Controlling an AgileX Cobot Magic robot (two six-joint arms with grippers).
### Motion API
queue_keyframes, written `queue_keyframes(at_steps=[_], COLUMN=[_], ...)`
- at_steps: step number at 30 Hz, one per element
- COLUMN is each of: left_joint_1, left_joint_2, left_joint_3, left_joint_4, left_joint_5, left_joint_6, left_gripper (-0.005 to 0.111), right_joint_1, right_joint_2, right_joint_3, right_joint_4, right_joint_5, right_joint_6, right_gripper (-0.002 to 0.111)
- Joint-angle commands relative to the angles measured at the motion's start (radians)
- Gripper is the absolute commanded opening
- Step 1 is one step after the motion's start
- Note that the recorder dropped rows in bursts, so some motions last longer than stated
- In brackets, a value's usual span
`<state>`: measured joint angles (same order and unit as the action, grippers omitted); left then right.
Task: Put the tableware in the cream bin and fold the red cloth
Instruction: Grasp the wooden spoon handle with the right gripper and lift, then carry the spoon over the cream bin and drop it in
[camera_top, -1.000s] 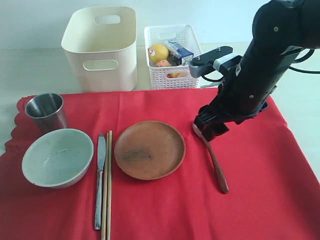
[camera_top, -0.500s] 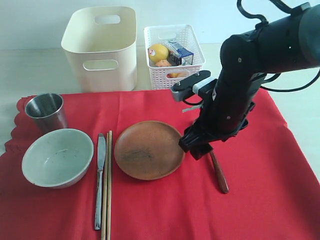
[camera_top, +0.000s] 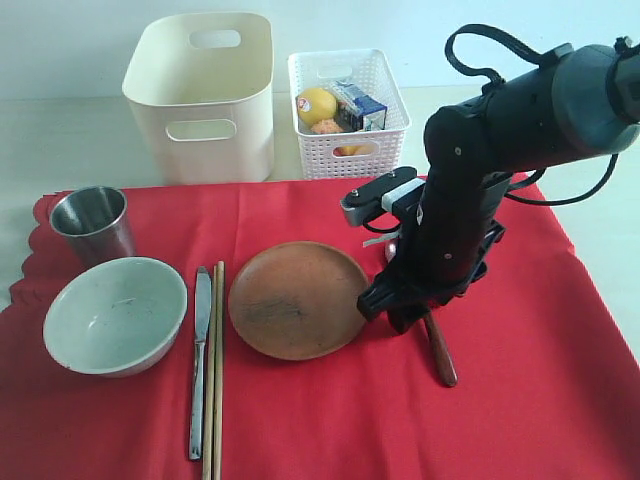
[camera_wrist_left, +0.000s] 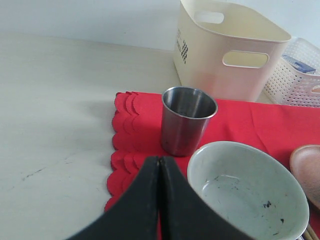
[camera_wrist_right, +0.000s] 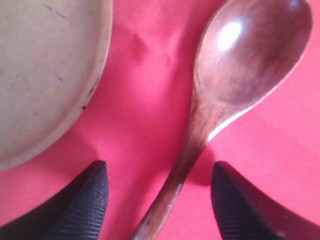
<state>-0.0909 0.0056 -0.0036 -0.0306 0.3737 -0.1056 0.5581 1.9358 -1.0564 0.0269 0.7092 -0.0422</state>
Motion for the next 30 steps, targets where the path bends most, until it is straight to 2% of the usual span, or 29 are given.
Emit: queue_keyframes(at_steps=[1, 5, 8, 9, 11, 18, 26, 30], left_joint_1=[0.001, 0.001, 0.001, 0.001, 0.001, 0.001, 0.001, 0.001], left_joint_2=[-0.006, -0.006, -0.006, -0.006, -0.006, -0.006, -0.006, -0.006], left_joint_3=[0.004, 0.004, 0.004, 0.004, 0.004, 0.004, 0.004, 0.004], left_joint_4=[-0.007, -0.007, -0.007, -0.007, -0.007, -0.007, -0.007, -0.007], left_joint_5=[-0.008, -0.008, -0.008, -0.008, -0.008, -0.008, -0.008, -0.008], left_joint_6=[-0.004, -0.001, -0.001, -0.001, -0.001, -0.003, 0.0, -0.004], left_gripper=[0.0, 0.0, 0.0, 0.0, 0.0, 0.0, 0.0, 0.0], right_joint_1=[-0.001, -0.001, -0.001, -0.001, -0.001, -0.001, -0.001, -0.001], right_joint_2=[0.001, 0.001, 0.001, 0.001, 0.001, -0.065, -0.287, -0.354], right_joint_3=[0.003, 0.003, 0.003, 0.003, 0.003, 0.003, 0.003, -0.055], right_joint_4=[-0.009, -0.009, -0.009, -0.009, -0.009, -0.049, -0.064, -0.002], right_joint_5=[-0.008, 0.001, 0.007, 0.014, 0.019, 0.032, 0.004, -0.049], right_joint_6=[0.002, 0.002, 0.002, 0.002, 0.002, 0.012, 0.013, 0.006], right_gripper=[0.045, 0.023, 0.013, 0.005, 0.0, 0.0, 0.0, 0.0])
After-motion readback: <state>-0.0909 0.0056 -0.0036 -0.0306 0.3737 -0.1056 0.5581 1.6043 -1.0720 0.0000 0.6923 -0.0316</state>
